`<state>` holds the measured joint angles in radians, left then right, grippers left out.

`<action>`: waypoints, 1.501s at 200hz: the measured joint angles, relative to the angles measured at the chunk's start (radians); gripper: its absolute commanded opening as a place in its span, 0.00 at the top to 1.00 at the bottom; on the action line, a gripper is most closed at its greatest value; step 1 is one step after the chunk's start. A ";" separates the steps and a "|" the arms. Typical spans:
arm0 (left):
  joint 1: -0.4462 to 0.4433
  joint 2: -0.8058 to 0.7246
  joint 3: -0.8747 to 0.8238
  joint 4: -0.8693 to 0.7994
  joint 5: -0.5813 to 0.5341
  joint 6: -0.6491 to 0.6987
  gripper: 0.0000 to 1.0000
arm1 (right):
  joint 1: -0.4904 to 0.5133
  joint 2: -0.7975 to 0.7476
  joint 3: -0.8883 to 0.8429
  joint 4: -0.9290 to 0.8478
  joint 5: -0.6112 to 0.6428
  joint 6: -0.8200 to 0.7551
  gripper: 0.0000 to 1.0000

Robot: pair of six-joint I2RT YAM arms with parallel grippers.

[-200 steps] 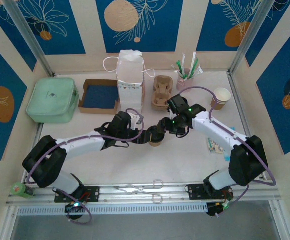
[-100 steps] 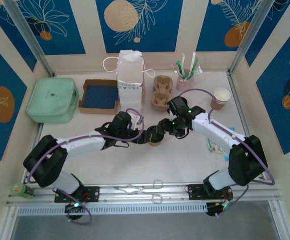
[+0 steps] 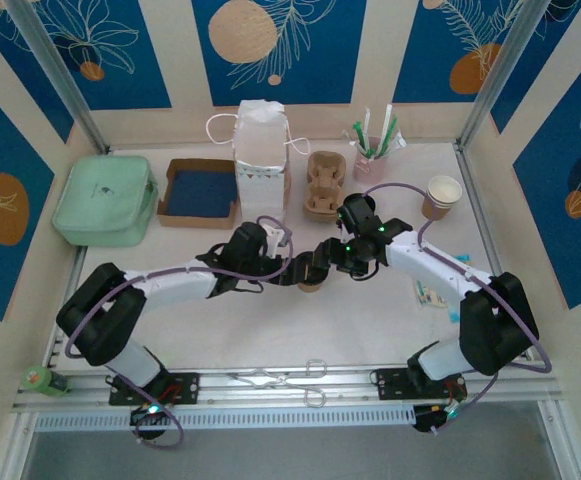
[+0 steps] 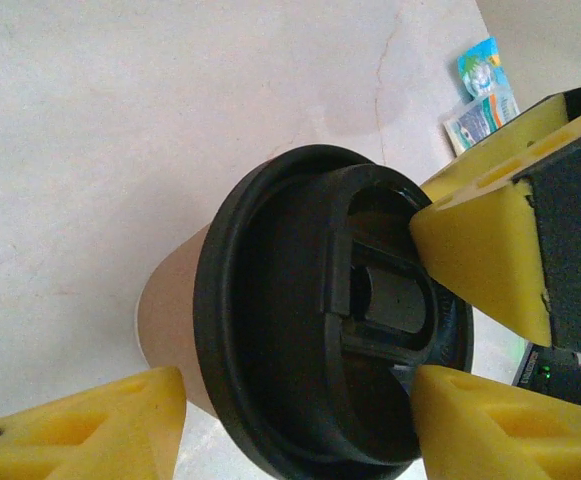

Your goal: Pack the takeout coffee

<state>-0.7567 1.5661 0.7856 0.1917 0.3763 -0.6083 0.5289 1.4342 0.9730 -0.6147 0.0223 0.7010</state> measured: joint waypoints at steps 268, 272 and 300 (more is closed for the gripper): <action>0.064 0.111 0.021 0.166 0.103 0.009 0.46 | -0.001 -0.036 -0.007 -0.005 0.088 0.049 0.41; 0.066 0.114 0.027 0.161 0.103 0.013 0.46 | -0.001 -0.037 -0.008 -0.005 0.091 0.051 0.41; 0.074 0.133 0.062 0.132 0.103 0.024 0.46 | 0.003 -0.046 -0.014 -0.002 0.102 0.056 0.43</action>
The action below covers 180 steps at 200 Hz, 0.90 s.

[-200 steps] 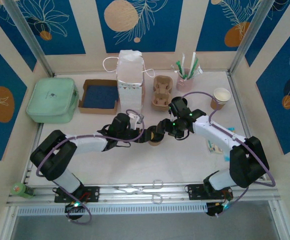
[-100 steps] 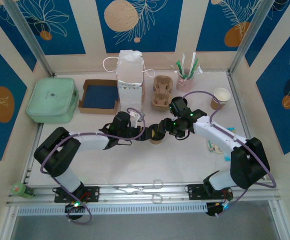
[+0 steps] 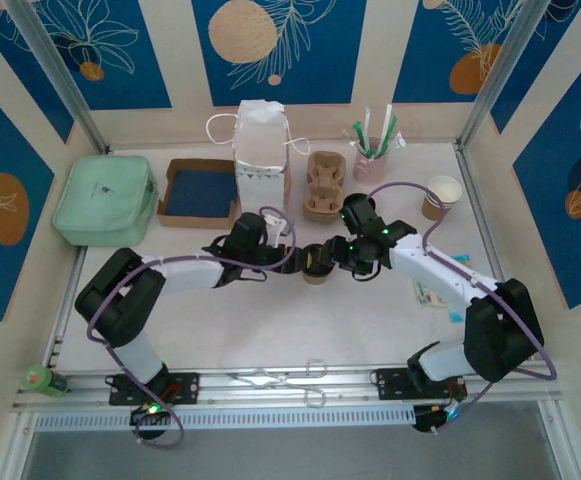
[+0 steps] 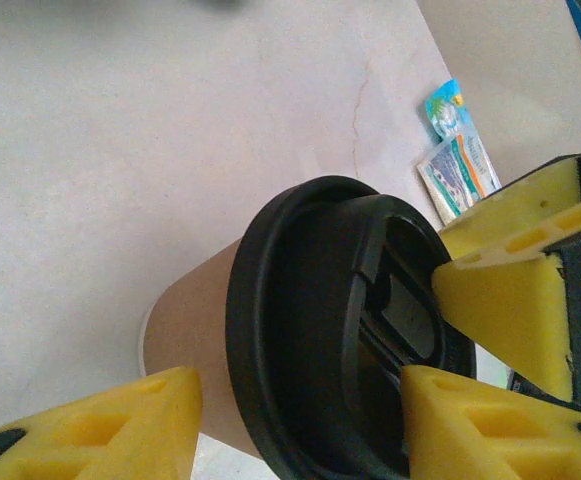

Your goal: Pack the takeout coffee

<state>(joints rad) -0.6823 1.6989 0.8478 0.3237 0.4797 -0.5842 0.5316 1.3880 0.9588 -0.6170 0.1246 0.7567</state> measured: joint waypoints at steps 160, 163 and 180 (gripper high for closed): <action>0.006 0.030 0.098 -0.131 -0.010 0.030 0.33 | 0.016 -0.030 0.004 -0.066 -0.029 -0.020 0.39; 0.006 0.030 0.098 -0.132 -0.012 0.027 0.33 | 0.016 -0.030 0.006 -0.072 -0.029 -0.022 0.39; 0.006 0.029 0.101 -0.142 -0.013 0.018 0.31 | 0.016 -0.029 0.016 -0.093 -0.031 -0.032 0.39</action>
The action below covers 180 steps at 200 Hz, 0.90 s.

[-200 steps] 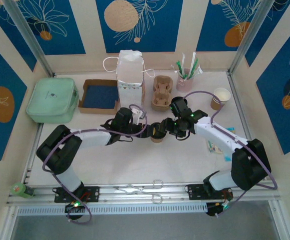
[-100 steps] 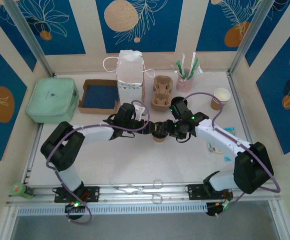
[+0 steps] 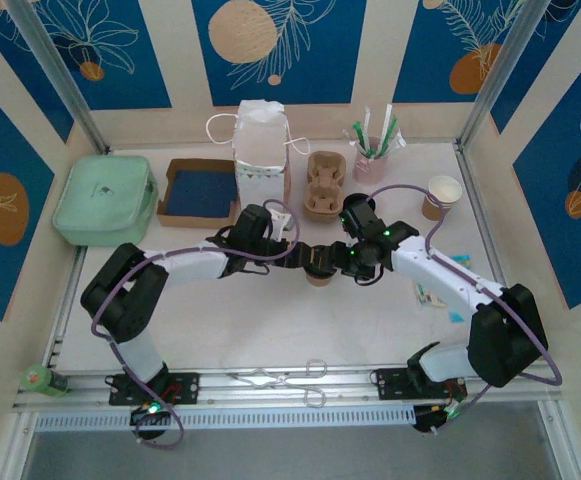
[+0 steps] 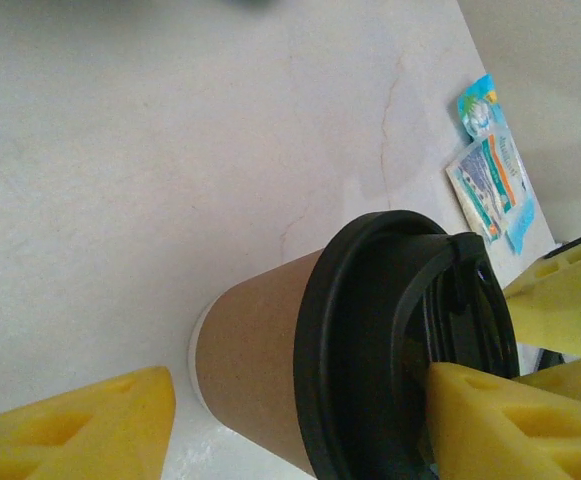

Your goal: Pack the takeout coffee

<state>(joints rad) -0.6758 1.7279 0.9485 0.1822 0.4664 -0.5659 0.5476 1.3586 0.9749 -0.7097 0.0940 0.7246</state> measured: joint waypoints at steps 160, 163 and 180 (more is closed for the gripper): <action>0.052 -0.283 -0.014 -0.113 -0.037 -0.031 0.19 | 0.089 0.141 0.297 -0.203 0.137 -0.033 0.27; 0.057 -0.291 -0.021 -0.114 -0.040 -0.032 0.19 | 0.093 0.148 0.303 -0.208 0.140 -0.032 0.26; 0.081 -0.328 -0.068 -0.122 -0.058 -0.036 0.19 | 0.113 0.185 0.335 -0.235 0.162 -0.027 0.20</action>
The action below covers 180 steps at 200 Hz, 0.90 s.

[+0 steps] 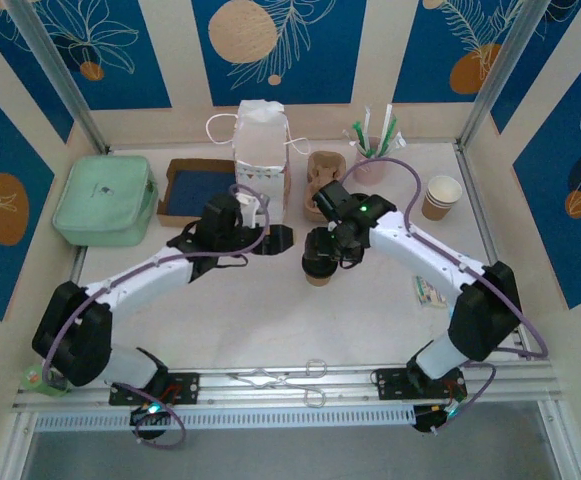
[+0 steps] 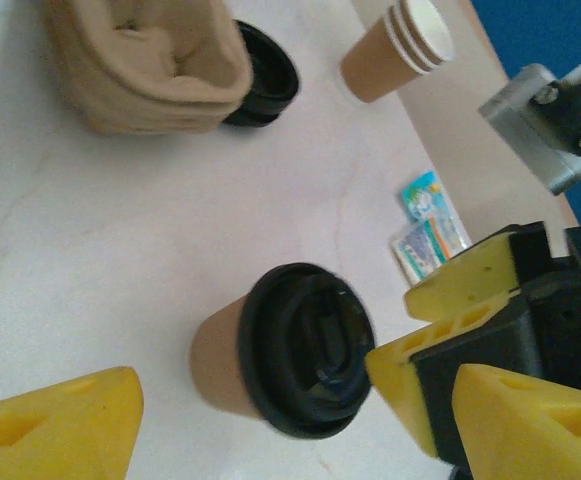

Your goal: Pack the takeout coffee

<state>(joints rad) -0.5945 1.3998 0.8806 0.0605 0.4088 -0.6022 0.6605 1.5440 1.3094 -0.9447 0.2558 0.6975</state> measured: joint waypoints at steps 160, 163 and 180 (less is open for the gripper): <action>0.057 -0.202 -0.205 -0.105 -0.100 0.000 0.17 | 0.060 0.164 0.092 -0.066 0.059 0.062 0.19; 0.057 -0.202 -0.205 -0.106 -0.100 0.001 0.17 | 0.060 0.166 0.092 -0.066 0.059 0.062 0.19; 0.058 -0.202 -0.205 -0.106 -0.100 0.002 0.17 | 0.060 0.169 0.092 -0.066 0.060 0.062 0.19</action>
<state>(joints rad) -0.5365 1.1976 0.6758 -0.0460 0.3088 -0.6006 0.7204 1.7134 1.4010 -1.0107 0.3153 0.7597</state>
